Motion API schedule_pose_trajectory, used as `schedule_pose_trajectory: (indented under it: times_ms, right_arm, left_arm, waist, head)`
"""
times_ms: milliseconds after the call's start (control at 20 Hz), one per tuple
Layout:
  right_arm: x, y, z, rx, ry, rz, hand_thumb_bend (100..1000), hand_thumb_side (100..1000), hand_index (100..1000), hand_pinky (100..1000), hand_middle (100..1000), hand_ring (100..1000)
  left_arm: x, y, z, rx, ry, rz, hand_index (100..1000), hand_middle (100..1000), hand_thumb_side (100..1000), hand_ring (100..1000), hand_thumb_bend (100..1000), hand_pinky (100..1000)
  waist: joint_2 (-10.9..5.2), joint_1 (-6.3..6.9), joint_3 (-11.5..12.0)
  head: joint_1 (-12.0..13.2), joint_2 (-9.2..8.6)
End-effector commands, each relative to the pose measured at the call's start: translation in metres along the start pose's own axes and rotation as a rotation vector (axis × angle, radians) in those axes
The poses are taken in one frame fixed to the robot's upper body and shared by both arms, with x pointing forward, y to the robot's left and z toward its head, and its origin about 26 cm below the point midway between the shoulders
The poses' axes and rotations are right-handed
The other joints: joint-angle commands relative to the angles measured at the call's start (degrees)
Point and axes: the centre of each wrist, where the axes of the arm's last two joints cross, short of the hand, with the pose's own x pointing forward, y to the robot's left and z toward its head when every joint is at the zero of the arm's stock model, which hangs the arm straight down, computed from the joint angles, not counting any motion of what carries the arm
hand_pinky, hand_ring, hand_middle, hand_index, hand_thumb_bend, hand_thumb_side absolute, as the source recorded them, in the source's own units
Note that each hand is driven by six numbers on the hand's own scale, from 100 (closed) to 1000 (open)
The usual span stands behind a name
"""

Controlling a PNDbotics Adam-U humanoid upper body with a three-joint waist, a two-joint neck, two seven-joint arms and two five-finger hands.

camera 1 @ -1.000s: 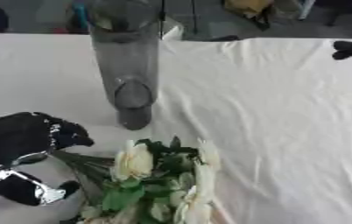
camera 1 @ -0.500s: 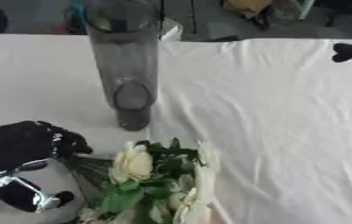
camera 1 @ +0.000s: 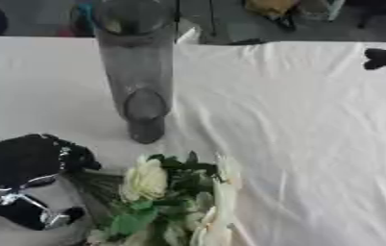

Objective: Arrange flowers into the vase.

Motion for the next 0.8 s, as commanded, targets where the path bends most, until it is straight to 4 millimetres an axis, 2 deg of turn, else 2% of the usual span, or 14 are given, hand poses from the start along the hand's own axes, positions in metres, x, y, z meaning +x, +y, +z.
schedule_pose_trajectory:
  times_ms: [50,800]
  right_arm:
    - [0.0058,-0.0001,-0.0053,0.011,-0.028,0.008,100,1000,711,747,533,552]
    - [0.0057,0.0001,-0.0052,0.008,-0.027,0.012,100,1000,711,748,533,551]
  left_arm:
    - [-0.0042,0.0060,0.0007,0.019,0.010,-0.020,899,773,652,724,296,609]
    - [-0.0080,-0.0007,-0.0058,0.009,0.004,-0.002,837,710,632,662,264,581]
  waist:
    - [-0.19,0.47,-0.06]
    - [0.36,0.48,-0.21]
  head:
    - [0.02,-0.64]
    - [0.11,-0.91]
